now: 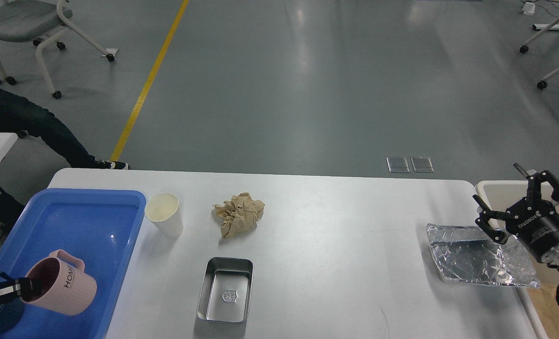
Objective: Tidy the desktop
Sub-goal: 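Lift the pink mug with the left gripper and place it in the blue tray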
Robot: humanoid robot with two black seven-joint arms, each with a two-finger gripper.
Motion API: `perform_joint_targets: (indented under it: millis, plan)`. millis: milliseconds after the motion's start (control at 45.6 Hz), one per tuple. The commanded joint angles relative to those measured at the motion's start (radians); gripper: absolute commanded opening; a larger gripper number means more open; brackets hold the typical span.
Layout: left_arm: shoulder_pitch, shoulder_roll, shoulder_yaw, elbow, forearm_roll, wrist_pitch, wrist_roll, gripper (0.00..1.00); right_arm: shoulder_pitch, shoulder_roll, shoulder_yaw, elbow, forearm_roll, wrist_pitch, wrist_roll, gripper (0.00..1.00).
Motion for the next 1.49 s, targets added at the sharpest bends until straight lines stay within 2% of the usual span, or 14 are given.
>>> perform_joint_targets:
  millis: [0,438,591,657,679,701,811,854,1073,1183,1358,1468]
  plan:
    - [0.025,-0.047,0.0,0.051,0.008,0.016,0.0,0.05,-0.004,0.0,0.0,0.001,0.0,0.002,0.0,1.0]
    - [0.025,-0.139,0.0,0.192,0.008,0.024,0.0,0.07,-0.013,0.009,-0.001,0.004,0.0,0.003,0.0,1.0]
    - [0.027,-0.165,0.0,0.203,0.01,0.026,0.001,0.12,-0.013,0.012,-0.001,0.004,0.0,0.003,0.0,1.0]
    - [0.025,-0.167,0.0,0.203,0.008,0.027,0.001,0.26,-0.013,0.012,-0.001,0.004,0.0,0.003,0.0,1.0]
    - [0.024,-0.167,-0.002,0.203,0.008,0.027,0.001,0.32,-0.013,0.012,-0.001,0.004,0.0,0.003,0.0,1.0]
    - [0.021,-0.167,-0.002,0.203,0.007,0.027,0.001,0.45,-0.013,0.012,-0.001,0.004,0.0,0.002,0.0,1.0]
    - [0.015,-0.168,-0.005,0.197,0.001,0.026,-0.005,0.75,-0.013,0.012,-0.001,0.004,0.0,0.003,0.0,1.0]
    - [0.016,-0.162,-0.006,0.188,0.001,0.021,-0.012,0.8,-0.013,0.012,-0.003,0.004,0.0,0.003,0.0,1.0]
    - [0.01,-0.109,-0.023,0.14,-0.006,0.013,-0.038,0.87,-0.012,0.012,-0.005,0.007,0.0,0.002,-0.002,1.0]
    - [0.006,-0.052,-0.035,0.071,-0.009,0.013,-0.058,0.87,-0.012,0.014,-0.005,0.007,0.0,0.002,-0.002,1.0]
    - [0.006,0.079,-0.106,-0.053,-0.009,0.018,-0.06,0.87,-0.01,0.012,-0.005,0.01,0.0,0.002,-0.002,1.0]
    - [0.004,0.125,-0.167,-0.082,-0.01,0.029,-0.057,0.87,-0.009,0.012,-0.005,0.01,0.0,0.002,-0.002,1.0]
